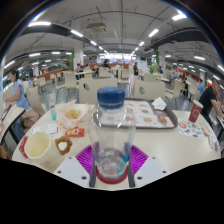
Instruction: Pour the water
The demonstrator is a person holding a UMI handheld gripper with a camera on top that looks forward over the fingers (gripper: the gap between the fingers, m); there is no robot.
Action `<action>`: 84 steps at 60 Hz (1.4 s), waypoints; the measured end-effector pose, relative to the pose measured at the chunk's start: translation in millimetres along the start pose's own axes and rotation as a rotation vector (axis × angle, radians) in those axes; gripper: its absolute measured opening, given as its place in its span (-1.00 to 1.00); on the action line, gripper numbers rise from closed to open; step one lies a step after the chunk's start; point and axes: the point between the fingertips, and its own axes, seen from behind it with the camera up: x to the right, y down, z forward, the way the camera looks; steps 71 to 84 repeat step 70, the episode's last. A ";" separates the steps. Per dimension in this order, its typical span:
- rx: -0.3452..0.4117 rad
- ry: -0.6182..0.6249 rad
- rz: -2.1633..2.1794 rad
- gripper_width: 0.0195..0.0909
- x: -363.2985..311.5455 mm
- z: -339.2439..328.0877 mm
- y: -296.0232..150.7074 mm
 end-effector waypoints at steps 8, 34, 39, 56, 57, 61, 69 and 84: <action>0.060 -0.007 0.019 -0.18 -1.0 -3.0 -2.6; -0.156 0.054 0.050 0.84 -7.9 -105.0 8.1; -0.194 0.060 0.066 0.85 -14.1 -143.9 8.4; -0.214 0.103 0.034 0.84 -16.1 -215.9 10.6; -0.217 0.106 0.032 0.84 -15.2 -217.9 11.3; -0.196 0.115 0.024 0.83 -12.8 -220.5 8.2; -0.183 0.110 -0.008 0.84 -16.0 -224.1 3.7; -0.179 0.108 -0.009 0.84 -16.4 -224.3 3.2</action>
